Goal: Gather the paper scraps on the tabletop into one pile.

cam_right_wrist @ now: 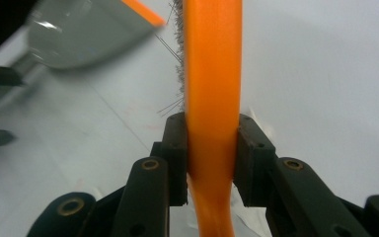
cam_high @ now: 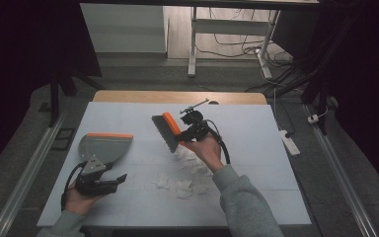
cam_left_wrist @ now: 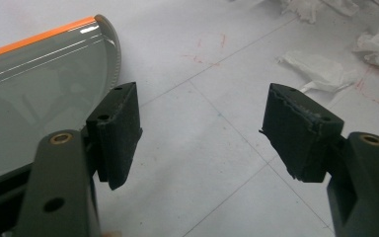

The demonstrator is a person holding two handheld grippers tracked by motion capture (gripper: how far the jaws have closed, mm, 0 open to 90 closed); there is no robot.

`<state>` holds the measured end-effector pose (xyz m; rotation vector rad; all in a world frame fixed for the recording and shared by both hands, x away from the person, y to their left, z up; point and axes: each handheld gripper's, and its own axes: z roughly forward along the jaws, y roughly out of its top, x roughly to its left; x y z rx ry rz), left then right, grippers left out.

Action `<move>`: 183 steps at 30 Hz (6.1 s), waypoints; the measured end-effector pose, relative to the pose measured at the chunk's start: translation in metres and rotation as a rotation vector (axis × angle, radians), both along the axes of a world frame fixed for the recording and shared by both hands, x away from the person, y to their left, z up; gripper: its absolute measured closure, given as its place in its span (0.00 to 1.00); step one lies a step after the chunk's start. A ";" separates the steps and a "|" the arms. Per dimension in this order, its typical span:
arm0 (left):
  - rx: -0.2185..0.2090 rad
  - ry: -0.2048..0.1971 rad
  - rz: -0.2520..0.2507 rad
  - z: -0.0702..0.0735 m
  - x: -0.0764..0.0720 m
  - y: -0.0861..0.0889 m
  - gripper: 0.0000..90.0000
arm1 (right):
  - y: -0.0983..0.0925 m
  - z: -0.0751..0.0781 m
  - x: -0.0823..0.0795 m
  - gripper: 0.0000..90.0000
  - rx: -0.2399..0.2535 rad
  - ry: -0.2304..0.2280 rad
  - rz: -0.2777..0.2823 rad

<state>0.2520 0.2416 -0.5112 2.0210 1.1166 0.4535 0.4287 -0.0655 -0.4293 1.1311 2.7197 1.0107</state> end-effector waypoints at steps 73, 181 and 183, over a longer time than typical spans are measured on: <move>0.003 0.010 0.011 -0.002 0.001 0.002 0.35 | -0.050 0.010 -0.097 0.78 -0.140 -0.105 0.190; 0.020 0.011 0.013 -0.004 0.001 0.003 0.36 | -0.043 0.009 -0.090 0.78 -0.039 -0.123 0.158; 0.020 0.011 0.012 -0.004 0.000 0.003 0.36 | -0.022 0.001 -0.093 0.78 -0.012 -0.092 0.191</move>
